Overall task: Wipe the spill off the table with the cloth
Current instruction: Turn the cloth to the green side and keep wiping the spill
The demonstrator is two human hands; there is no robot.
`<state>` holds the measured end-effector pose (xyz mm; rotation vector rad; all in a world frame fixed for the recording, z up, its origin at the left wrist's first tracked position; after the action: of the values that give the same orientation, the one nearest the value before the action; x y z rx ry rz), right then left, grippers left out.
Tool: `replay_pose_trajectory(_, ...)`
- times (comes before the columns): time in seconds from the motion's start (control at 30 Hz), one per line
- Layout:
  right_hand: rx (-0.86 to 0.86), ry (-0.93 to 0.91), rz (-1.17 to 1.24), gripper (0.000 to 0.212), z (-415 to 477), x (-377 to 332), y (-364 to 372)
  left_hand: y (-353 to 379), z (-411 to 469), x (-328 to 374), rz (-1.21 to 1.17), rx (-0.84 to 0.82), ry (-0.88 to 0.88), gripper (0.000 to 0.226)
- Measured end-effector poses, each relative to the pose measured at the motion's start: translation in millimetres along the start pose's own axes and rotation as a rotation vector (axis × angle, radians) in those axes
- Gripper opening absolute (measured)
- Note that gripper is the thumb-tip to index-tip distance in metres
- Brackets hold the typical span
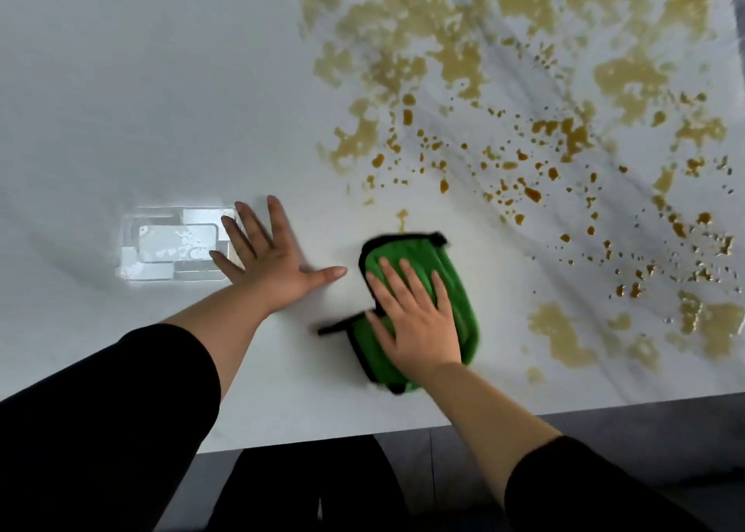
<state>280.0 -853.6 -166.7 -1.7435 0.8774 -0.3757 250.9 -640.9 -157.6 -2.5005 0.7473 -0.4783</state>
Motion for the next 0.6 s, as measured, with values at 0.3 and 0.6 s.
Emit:
replay_pose_trajectory(0.3,0.048,0.135,0.012,0.057,119.5,25.9,-48.9,2.3,5.5,-1.6,-0.071,-0.008,0.015,0.145)
replay_pose_trajectory(0.6,-0.067,-0.101,-0.164,0.054,92.4,16.1,-38.3,-0.8,5.5,-0.3,-0.053,-0.07,0.003,0.144)
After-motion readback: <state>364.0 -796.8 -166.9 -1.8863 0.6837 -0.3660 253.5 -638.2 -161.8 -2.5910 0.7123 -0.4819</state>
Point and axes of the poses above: each hand's wrist, its own z-axis towards the middle knuckle, its own y-axis out of the palm, x = y × z, the point moved 5 cm from there along z, towards the middle knuckle, and after that the axes turned 5 degrees about -x, right-handed, at the moved point
